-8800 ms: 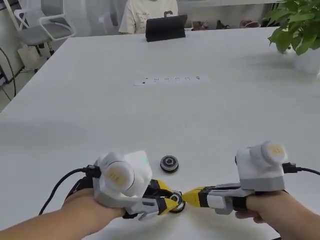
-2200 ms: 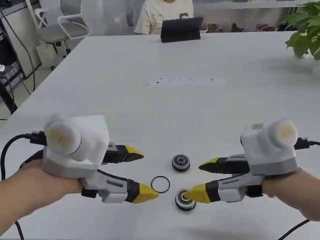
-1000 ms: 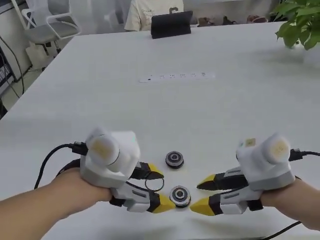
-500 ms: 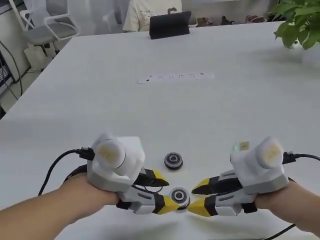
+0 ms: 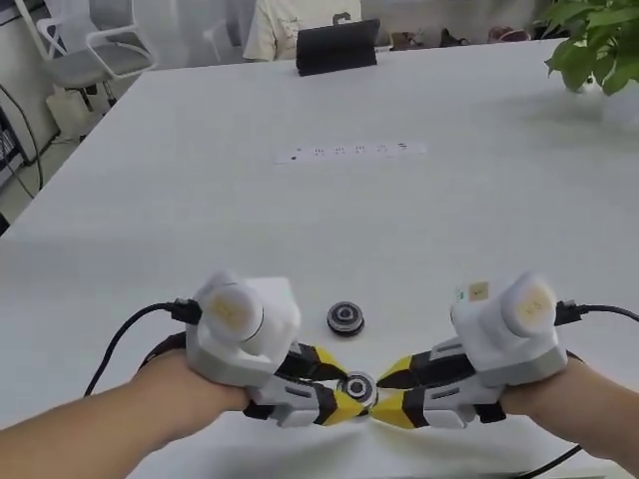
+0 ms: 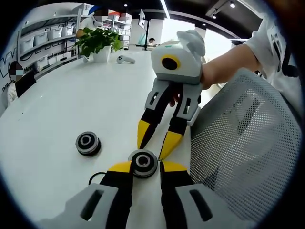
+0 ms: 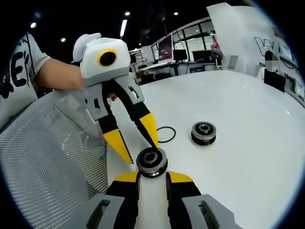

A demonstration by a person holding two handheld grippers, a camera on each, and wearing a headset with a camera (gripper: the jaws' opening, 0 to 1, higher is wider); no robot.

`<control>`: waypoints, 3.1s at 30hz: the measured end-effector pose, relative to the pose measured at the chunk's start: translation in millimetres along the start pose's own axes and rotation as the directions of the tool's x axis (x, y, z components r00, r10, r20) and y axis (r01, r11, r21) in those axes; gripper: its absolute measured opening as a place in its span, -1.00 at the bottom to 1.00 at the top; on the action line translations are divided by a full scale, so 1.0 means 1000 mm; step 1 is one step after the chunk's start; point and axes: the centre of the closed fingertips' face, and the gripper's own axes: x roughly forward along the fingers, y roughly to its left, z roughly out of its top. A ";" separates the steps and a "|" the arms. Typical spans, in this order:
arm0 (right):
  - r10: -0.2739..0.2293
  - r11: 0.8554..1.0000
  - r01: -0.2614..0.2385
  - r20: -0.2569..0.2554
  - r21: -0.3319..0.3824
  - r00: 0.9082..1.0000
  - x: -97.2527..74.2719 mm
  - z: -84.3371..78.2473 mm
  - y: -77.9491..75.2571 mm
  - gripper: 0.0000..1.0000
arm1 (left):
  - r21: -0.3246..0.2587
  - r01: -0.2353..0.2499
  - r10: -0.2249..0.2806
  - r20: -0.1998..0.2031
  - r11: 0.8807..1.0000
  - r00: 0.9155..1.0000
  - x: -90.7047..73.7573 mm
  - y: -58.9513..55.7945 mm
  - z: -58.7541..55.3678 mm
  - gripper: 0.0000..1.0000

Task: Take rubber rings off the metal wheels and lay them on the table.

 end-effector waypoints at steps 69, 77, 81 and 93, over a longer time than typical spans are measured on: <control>-0.029 0.751 -0.155 0.266 0.642 0.964 -0.010 0.007 -0.010 -1.00 | 0.130 -0.092 0.090 0.015 0.987 0.996 0.005 0.004 0.002 -0.85; -0.014 0.806 -0.136 0.248 0.576 0.969 -0.009 0.013 -0.007 -1.00 | 0.125 -0.094 0.094 0.013 0.988 0.996 0.005 0.004 0.002 -0.85; -0.004 0.821 -0.138 0.246 0.555 0.969 -0.008 0.015 -0.004 -1.00 | 0.122 -0.097 0.097 0.011 0.988 0.995 0.005 0.004 0.001 -0.86; 0.033 0.874 -0.139 0.229 0.465 0.973 -0.002 0.029 0.008 -1.00 | 0.114 -0.102 0.101 0.011 0.988 0.995 0.005 0.006 0.001 -0.86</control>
